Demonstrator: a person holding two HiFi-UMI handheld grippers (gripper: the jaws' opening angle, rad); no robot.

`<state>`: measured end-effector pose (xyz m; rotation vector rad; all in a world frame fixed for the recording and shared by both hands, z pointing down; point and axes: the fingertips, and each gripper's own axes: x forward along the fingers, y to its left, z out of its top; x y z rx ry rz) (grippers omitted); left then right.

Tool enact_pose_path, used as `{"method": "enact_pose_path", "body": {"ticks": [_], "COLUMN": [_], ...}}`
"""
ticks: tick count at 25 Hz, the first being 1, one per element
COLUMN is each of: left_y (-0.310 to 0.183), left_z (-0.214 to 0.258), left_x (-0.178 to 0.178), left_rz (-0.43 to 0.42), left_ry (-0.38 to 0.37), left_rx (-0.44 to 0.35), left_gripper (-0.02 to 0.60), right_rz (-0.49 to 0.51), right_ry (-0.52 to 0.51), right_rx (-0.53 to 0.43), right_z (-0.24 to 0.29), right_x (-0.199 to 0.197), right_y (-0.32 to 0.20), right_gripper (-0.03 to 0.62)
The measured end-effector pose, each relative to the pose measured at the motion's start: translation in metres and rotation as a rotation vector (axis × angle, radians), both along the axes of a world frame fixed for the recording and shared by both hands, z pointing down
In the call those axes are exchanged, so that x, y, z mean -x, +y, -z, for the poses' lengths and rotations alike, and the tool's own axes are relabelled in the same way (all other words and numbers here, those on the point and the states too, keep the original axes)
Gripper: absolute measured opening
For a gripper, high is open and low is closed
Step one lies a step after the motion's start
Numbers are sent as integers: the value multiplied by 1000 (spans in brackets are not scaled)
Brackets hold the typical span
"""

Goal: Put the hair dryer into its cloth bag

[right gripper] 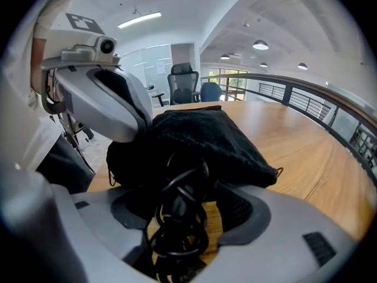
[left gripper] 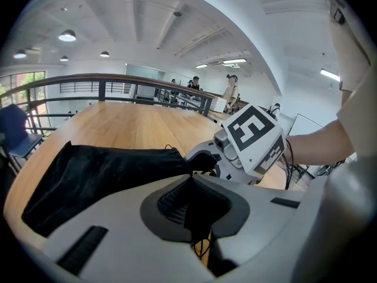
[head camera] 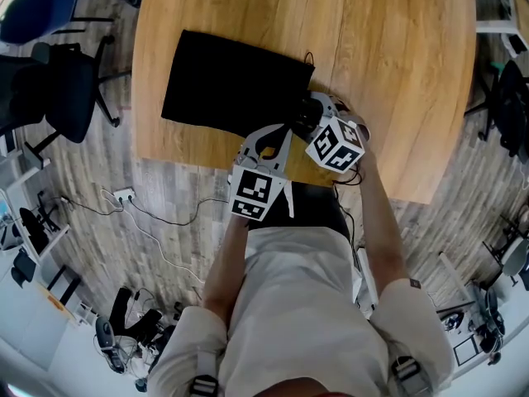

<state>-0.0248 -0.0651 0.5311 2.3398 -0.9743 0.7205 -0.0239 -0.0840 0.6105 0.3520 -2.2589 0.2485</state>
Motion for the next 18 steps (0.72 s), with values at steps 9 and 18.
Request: {"method": "enact_pose_path", "body": {"ticks": [9,18], "left_y": [-3,-4], "left_z": [-1,-2], "left_x": [0,0], "left_rz": [-15,-33], "left_ry": [-7,-17], "left_rx": [-1,0], "left_gripper": [25,25], "right_rz": [-92,-178], "right_ry": [13,44], "right_rx": [-8,5], "right_z": [11,14], "right_x": [-41,-76], "right_y": [10,28], "right_gripper": [298,298]}}
